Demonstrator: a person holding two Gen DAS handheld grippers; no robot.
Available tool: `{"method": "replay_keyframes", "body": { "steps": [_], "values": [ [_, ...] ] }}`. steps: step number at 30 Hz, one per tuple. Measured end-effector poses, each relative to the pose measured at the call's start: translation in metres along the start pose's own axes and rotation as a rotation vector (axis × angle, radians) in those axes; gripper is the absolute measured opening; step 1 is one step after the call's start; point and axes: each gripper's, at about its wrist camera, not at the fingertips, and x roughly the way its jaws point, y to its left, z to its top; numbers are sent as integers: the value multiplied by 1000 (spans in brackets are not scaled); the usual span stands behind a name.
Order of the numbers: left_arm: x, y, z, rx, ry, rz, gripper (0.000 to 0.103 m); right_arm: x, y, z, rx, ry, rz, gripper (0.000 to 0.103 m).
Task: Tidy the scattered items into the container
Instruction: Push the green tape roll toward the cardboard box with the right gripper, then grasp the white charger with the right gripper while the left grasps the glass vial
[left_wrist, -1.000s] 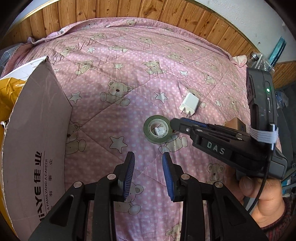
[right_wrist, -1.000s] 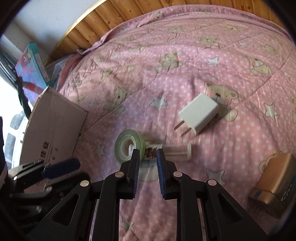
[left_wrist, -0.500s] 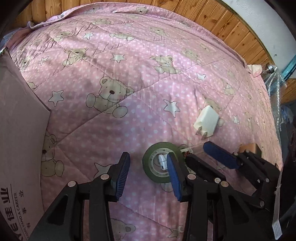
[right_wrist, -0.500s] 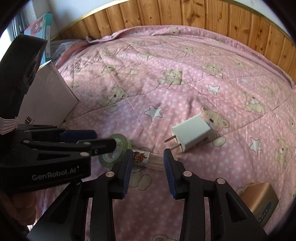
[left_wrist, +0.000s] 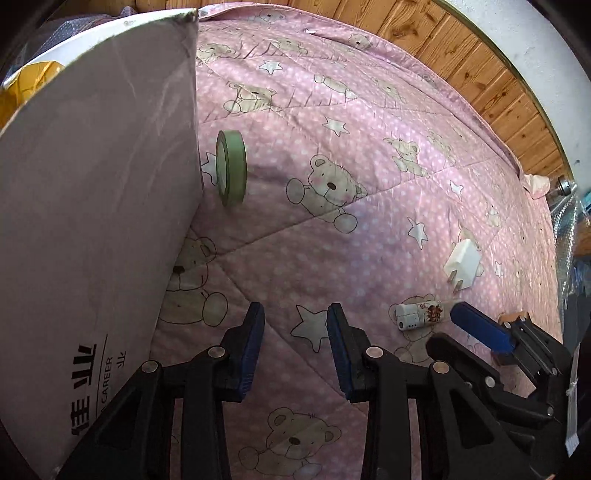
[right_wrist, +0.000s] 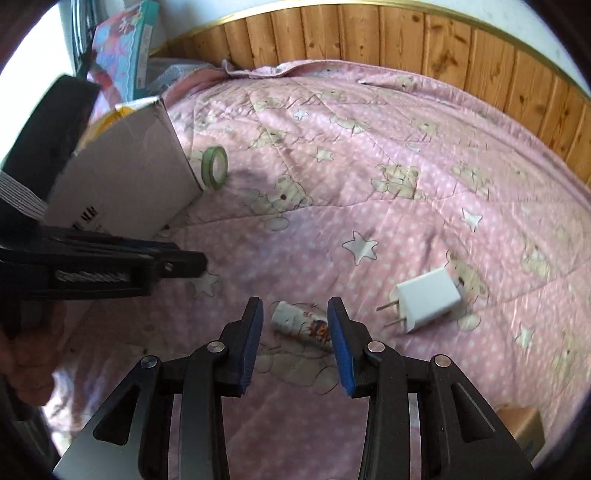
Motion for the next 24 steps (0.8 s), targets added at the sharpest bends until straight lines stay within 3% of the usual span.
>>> {"method": "replay_keyframes", "body": {
  "steps": [2,3,5,7,8,11,14,16,17,19,24],
  "values": [
    [-6,3,0,-27,-18,-1,36,9,-5,-4,0,16,4,41],
    [-11,7,0,-41,-31,-9,36,14,-12,-9,60,70,59,41],
    [-19,13,0,-57,-51,-27,37,9,-14,-15,124,92,75,39],
    [-23,14,2,-44,-62,-27,38,5,-15,-21,198,135,203,22],
    [-24,12,4,-28,-68,-18,38,2,-15,-25,235,136,273,16],
    [-21,3,13,-12,-72,-16,38,-4,-17,-38,271,127,283,16],
    [-19,-12,21,6,-71,-52,38,-18,-36,-51,395,53,354,19],
    [-17,-27,22,40,-53,-91,39,-31,-52,-53,464,-19,324,30],
    [-13,-35,23,54,-47,-101,39,-38,-61,-51,490,-56,281,39],
    [-12,-43,17,70,-46,-114,39,-46,-73,-42,523,-102,192,45],
    [6,-62,-10,84,60,-170,40,-11,-100,-11,603,-21,45,50]
  ]
}}
